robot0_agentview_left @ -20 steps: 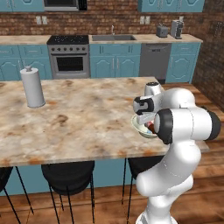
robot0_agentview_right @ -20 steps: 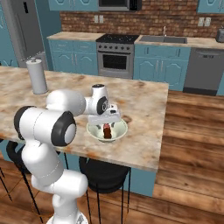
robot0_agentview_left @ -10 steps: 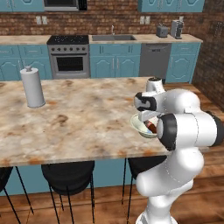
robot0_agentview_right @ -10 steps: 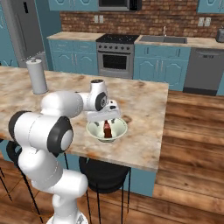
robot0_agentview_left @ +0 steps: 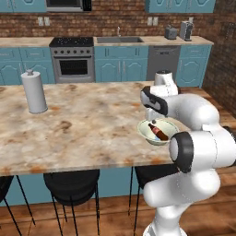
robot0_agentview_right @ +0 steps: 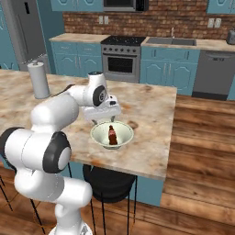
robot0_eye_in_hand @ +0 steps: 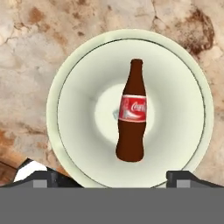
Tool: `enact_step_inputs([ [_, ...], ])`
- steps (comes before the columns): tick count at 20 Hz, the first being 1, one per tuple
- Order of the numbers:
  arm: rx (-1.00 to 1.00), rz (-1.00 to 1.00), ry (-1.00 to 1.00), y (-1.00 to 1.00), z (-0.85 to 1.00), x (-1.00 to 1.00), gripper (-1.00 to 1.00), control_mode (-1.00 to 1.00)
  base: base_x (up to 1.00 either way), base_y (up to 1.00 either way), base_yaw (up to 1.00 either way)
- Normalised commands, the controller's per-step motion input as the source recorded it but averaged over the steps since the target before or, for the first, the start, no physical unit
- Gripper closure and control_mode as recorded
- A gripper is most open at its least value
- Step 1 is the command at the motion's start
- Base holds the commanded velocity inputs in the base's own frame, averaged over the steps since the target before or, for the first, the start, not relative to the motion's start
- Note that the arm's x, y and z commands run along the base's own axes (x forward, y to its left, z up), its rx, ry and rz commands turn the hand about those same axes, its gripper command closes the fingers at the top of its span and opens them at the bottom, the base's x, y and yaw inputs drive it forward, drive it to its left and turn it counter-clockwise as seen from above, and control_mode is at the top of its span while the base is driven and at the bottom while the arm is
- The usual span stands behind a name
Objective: Open the fridge, grab two sodas, and place both sodas inside the bowl with ice on the dining counter.
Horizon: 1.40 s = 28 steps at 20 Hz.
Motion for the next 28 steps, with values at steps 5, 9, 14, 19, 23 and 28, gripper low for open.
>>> enact_step_inputs([
  [5, 0.00, 0.00, 0.14, 0.76, 0.41, -0.27, -1.00, -1.00, 0.00, 0.00, 0.00],
  [9, 0.00, 0.00, 0.07, 0.68, 0.20, -0.68, -1.00, -1.00, 0.00, 0.00, 0.00],
  [14, 0.00, 0.00, -0.04, 0.29, 0.00, -1.00, -1.00, -1.00, 0.00, 0.00, 0.00],
  [19, 0.00, -0.03, -0.15, 0.02, -0.02, -1.00, -1.00, -1.00, 0.00, 0.00, 0.00],
  [23, 0.00, -0.05, -0.04, 0.00, -0.14, -0.89, -1.00, -1.00, 0.00, 0.00, 0.00],
  [28, 0.01, -0.05, -0.03, 0.00, -0.13, -0.83, -1.00, -1.00, 0.00, 0.00, 0.00],
])
